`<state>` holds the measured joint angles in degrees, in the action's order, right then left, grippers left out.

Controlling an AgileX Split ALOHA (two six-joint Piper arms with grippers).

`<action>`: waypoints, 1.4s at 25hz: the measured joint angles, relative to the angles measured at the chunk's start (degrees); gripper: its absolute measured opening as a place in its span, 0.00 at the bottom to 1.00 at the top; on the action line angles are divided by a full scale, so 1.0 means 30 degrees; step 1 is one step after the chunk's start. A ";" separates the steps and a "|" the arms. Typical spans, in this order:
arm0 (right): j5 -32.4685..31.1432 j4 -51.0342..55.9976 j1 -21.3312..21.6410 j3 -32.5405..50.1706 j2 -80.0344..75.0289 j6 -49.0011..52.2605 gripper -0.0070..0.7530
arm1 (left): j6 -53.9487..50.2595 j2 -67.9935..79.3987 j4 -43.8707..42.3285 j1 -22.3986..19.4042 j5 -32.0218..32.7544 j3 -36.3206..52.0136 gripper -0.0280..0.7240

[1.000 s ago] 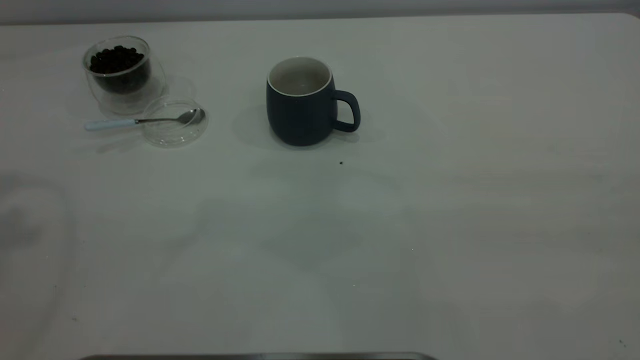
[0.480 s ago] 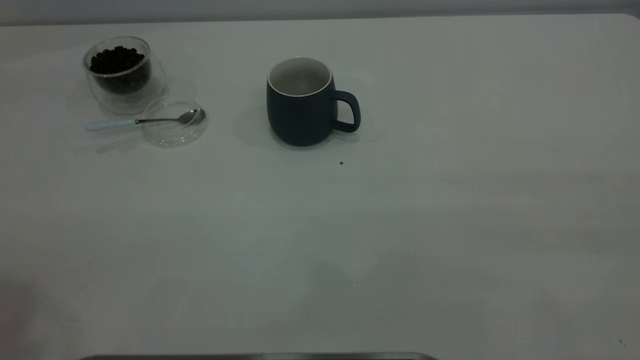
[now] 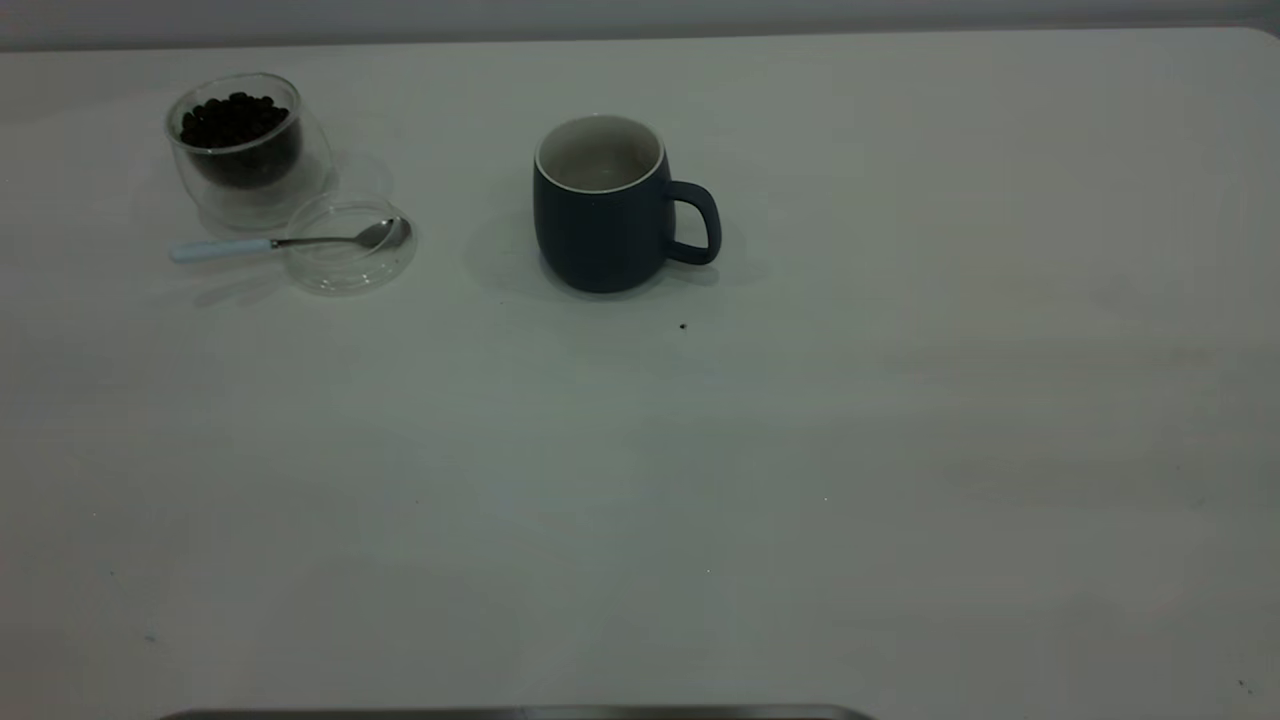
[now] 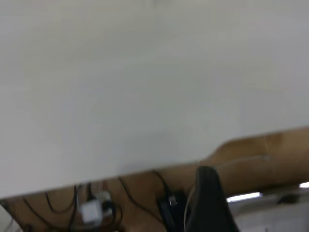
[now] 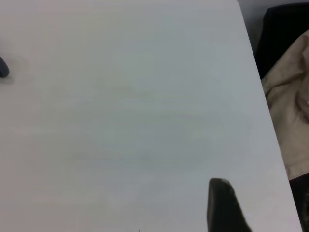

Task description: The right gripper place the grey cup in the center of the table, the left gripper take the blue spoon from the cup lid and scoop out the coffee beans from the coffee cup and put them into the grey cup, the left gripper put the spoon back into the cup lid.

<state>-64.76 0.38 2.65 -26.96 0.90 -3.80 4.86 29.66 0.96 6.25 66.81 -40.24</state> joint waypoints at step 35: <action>0.0000 0.0000 0.0000 0.0000 0.0000 0.0000 0.48 | -0.0015 -1.0221 0.2167 -0.2847 -0.0570 0.4133 0.81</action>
<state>-64.76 0.38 2.65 -26.96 0.90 -3.80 4.81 -1.00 7.46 -2.29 65.10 -27.84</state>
